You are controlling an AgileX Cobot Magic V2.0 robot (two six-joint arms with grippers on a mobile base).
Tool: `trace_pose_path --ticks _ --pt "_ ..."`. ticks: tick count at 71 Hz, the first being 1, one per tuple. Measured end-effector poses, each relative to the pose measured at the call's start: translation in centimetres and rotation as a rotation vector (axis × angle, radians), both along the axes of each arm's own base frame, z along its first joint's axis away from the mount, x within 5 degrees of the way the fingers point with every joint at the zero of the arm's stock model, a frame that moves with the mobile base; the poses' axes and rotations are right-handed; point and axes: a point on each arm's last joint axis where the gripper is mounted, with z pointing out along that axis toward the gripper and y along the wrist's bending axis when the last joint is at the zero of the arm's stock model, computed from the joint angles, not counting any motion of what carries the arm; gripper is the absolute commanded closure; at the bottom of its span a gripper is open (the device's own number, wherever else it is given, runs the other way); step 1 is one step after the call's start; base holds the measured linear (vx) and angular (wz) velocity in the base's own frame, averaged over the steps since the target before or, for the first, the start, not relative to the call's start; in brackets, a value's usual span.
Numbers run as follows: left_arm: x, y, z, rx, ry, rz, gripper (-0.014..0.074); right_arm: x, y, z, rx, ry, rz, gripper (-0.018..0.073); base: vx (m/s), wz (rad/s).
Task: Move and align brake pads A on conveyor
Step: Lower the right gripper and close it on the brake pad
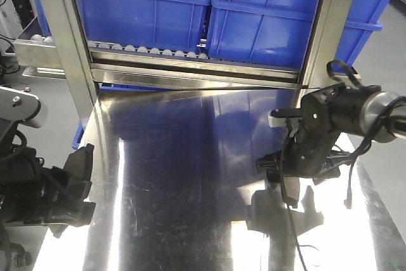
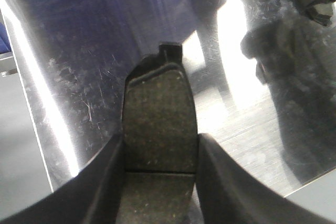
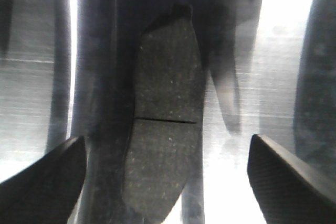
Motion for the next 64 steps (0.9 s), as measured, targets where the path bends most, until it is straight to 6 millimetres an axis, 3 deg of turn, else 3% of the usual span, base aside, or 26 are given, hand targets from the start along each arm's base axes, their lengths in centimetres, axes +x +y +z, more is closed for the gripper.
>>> trace_pose_path --ticks 18,31,64 --pt "0.0 0.0 0.0 0.0 0.0 0.0 0.0513 0.3 0.1 -0.51 0.004 -0.009 0.002 -0.003 0.0 0.0" --pt "0.0 0.0 0.0 0.0 0.0 0.0 0.0513 0.45 0.16 -0.45 0.009 -0.024 0.004 0.0025 0.0 0.0" --pt "0.0 0.0 0.0 0.0 0.001 0.0 0.0513 0.54 0.19 -0.41 0.012 -0.032 0.007 0.0376 0.0 0.0"
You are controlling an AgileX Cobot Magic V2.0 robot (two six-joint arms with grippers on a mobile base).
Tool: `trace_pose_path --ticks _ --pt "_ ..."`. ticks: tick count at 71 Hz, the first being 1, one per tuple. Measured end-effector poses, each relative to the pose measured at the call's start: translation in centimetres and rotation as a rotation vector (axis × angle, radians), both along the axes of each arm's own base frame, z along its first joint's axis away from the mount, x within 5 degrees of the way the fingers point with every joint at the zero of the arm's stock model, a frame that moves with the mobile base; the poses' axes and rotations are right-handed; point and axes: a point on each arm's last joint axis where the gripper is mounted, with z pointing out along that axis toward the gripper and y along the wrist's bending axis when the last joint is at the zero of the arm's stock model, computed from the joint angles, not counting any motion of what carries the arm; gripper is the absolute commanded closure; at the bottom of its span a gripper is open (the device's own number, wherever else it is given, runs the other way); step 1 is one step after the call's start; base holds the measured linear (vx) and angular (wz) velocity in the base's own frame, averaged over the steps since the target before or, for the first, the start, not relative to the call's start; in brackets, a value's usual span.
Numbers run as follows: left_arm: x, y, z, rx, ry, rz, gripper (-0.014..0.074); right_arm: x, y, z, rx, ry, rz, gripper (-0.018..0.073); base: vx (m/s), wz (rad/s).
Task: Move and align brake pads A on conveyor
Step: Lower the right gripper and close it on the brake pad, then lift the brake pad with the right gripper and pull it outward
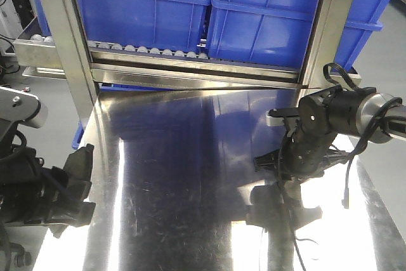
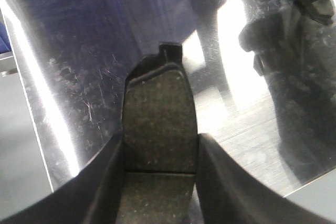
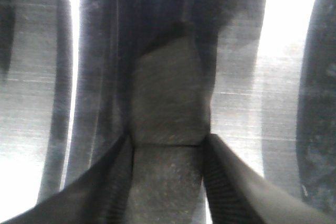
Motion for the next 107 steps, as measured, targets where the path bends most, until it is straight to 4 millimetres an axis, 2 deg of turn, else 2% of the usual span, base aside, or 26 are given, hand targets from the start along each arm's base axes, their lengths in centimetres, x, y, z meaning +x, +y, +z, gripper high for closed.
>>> trace_pose_path --ticks 18,39,60,73,86,107 --pt "0.0 0.0 0.0 0.0 0.0 0.0 0.0513 0.0 0.0 0.0 0.0 0.0 0.0 0.0479 0.0 0.0" --pt "0.0 0.0 0.0 0.001 0.001 0.0 0.0513 -0.1 0.0 0.6 0.006 -0.02 0.0 0.0491 0.0 0.0" --pt "0.0 0.0 0.0 0.004 0.005 0.001 0.0513 -0.4 -0.1 3.3 0.027 -0.092 0.001 0.0491 0.0 0.0" --pt "0.0 0.0 0.0 0.004 0.006 0.001 0.0513 -1.3 -0.4 6.5 0.04 -0.169 0.005 0.0491 0.0 0.0" --pt "0.0 0.0 0.0 0.004 0.006 0.001 0.0513 -4.4 -1.4 9.5 0.068 -0.262 0.009 0.0491 0.0 0.0" --pt "0.0 0.0 0.0 0.004 0.006 0.001 0.0513 -13.4 -4.0 11.4 0.082 -0.391 0.066 0.0491 0.0 0.0"
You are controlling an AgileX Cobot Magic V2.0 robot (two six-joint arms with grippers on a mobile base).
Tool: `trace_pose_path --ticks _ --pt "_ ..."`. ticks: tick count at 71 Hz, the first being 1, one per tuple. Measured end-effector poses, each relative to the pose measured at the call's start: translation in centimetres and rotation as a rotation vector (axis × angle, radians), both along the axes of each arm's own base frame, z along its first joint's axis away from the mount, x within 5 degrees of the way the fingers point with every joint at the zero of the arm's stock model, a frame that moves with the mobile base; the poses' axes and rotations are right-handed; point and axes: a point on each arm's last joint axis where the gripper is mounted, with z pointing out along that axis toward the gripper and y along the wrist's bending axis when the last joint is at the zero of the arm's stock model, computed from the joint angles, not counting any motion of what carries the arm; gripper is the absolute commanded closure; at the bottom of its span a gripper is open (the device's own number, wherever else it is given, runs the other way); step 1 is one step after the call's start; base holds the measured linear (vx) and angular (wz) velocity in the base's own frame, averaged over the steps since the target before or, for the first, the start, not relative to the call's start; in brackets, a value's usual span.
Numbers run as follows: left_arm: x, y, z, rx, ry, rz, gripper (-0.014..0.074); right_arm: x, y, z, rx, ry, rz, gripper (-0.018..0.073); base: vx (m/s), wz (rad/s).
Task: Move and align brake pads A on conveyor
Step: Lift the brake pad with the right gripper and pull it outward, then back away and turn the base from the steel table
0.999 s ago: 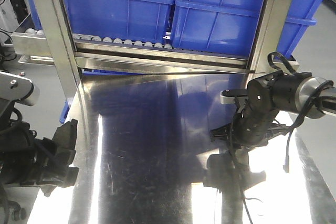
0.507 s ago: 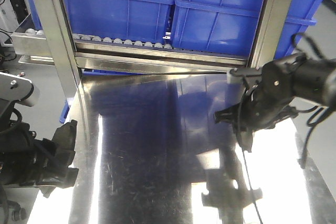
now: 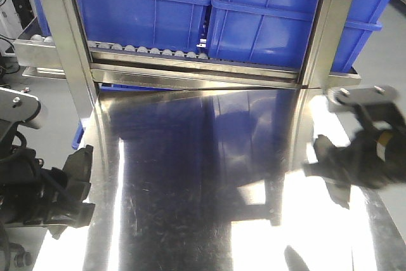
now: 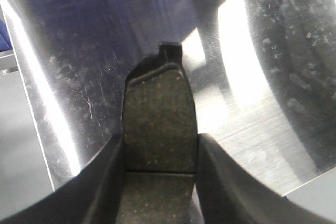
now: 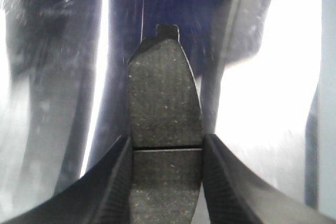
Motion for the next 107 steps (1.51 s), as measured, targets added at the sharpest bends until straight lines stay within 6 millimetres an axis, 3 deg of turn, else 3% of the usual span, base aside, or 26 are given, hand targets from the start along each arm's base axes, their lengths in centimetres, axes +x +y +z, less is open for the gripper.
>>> trace_pose_path --ticks 17,34,50,107 --pt "0.0 0.0 0.0 0.0 0.0 0.0 0.0513 -6.1 -1.8 0.8 0.025 -0.127 0.013 0.0491 0.0 0.0" --pt "0.0 0.0 0.0 0.0 0.0 0.0 0.0513 -8.6 -2.6 2.0 0.048 -0.28 0.025 0.0491 0.0 0.0" --pt "0.0 0.0 0.0 0.0 0.0 0.0 0.0513 -9.4 -2.9 2.7 0.06 -0.334 0.025 0.0491 0.0 0.0" --pt "0.0 0.0 0.0 0.0 0.0 0.0 0.0513 -9.4 -2.9 2.7 0.059 -0.335 0.026 0.0491 0.0 0.0"
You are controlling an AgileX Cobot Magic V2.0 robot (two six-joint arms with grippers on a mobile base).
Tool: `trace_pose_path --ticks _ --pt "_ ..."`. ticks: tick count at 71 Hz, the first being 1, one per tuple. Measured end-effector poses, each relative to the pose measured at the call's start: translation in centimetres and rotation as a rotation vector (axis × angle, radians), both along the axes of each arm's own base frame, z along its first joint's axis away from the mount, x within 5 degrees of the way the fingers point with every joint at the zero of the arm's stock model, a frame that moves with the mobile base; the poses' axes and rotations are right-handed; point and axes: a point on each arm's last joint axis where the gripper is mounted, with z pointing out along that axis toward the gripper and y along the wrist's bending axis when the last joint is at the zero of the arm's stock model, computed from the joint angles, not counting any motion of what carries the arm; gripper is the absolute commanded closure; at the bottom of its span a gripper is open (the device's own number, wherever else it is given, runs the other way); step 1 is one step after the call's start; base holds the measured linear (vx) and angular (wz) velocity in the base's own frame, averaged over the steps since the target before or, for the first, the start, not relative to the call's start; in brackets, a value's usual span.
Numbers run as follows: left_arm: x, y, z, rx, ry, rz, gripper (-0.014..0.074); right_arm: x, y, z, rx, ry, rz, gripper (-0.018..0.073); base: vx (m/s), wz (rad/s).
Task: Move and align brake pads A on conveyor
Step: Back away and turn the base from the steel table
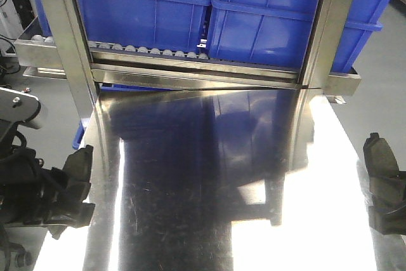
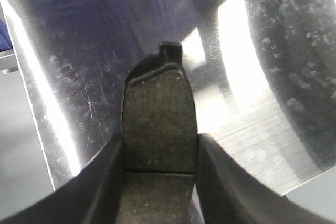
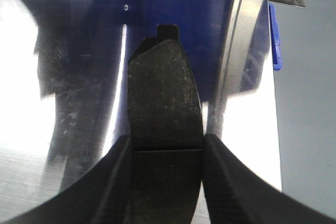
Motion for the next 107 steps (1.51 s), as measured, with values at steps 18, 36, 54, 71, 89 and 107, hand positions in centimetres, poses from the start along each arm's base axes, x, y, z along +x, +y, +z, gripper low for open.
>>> trace_pose_path --ticks 18,36,54,71,89,107 --pt "0.0 0.0 0.0 -0.001 -0.001 0.0 0.0513 0.0 -0.01 0.0 -0.003 -0.001 0.0 0.0491 -0.06 0.1" --pt "0.0 0.0 0.0 -0.001 -0.001 0.0 0.0513 -0.05 -0.03 0.04 -0.002 -0.003 0.0 0.0491 -0.14 0.32" --pt "0.0 0.0 0.0 0.0 0.0 0.0 0.0513 -0.05 -0.03 0.04 -0.002 -0.003 0.0 0.0491 -0.1 0.49" --pt "0.0 0.0 0.0 0.001 0.0 0.0 0.0513 -0.05 -0.03 0.04 -0.002 -0.003 0.0 0.0491 -0.09 0.62" --pt "-0.01 0.01 0.02 0.0 -0.001 0.0 0.0513 -0.05 -0.03 0.04 -0.002 -0.003 0.0 0.0491 -0.09 0.83" --pt "-0.03 0.03 0.03 0.0 -0.001 0.0 0.0513 -0.05 -0.03 0.05 -0.002 -0.004 0.0 0.0491 -0.06 0.88"
